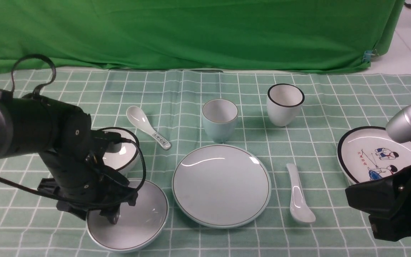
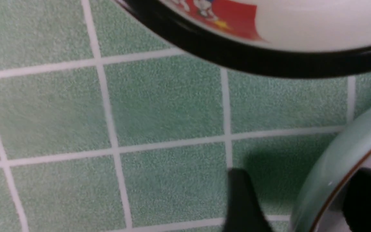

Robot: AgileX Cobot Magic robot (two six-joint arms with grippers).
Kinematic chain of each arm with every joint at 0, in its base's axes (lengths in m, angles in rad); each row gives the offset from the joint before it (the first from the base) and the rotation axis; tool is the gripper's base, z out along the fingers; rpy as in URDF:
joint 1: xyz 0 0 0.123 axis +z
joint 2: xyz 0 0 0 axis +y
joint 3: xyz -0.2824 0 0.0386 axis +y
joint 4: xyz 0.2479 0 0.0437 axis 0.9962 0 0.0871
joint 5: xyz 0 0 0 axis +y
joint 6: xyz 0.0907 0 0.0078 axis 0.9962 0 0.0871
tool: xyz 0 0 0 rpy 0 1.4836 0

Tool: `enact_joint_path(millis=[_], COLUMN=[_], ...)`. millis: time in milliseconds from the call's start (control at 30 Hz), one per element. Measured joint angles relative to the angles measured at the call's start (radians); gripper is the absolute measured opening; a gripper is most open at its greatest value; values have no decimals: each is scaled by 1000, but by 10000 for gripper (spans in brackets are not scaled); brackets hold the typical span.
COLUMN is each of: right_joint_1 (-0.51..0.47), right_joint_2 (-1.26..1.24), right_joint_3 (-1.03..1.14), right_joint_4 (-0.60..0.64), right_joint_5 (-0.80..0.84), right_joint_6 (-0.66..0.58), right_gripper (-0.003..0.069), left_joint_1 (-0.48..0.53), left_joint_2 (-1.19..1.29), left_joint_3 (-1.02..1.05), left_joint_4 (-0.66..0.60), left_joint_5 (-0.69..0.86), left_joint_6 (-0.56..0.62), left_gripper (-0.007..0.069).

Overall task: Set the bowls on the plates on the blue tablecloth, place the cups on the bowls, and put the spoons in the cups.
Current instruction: 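Reach toward the plain white bowl and position the gripper at its rim, then place the bowl on top of the plate with the left gripper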

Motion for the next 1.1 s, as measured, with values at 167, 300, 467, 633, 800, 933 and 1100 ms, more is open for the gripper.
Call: enact_joint_path(millis=[167,300,467,633,800,933,1100], right_joint_1=[0,0,0,0,1,1,1], right_joint_2=[0,0,0,0,0,0,0], right_joint_3=[0,0,0,0,0,0,0], right_joint_4=[0,0,0,0,-16,-21,-23], right_joint_5=[-1,-2,-3,-3,-13,-15,-17], right_joint_6=[0,0,0,-2,1,24,27], right_gripper=[22,22,25,31,34,34,34], left_joint_1=[1,0,-3,-51,-138,-143,-143], left_joint_2=[-45,-129,-195,-168,-9,125,205], left_joint_3=[-10,-10,-98,-212,-347,-410,-418], left_joint_4=[-25,-26,-174,-248,-272,-337,-345], left_joint_5=[55,90,78,36,-13,-12,-1], left_joint_6=[-1,0,89,112,124,126,137], left_gripper=[119,35,30,29,29,29,29])
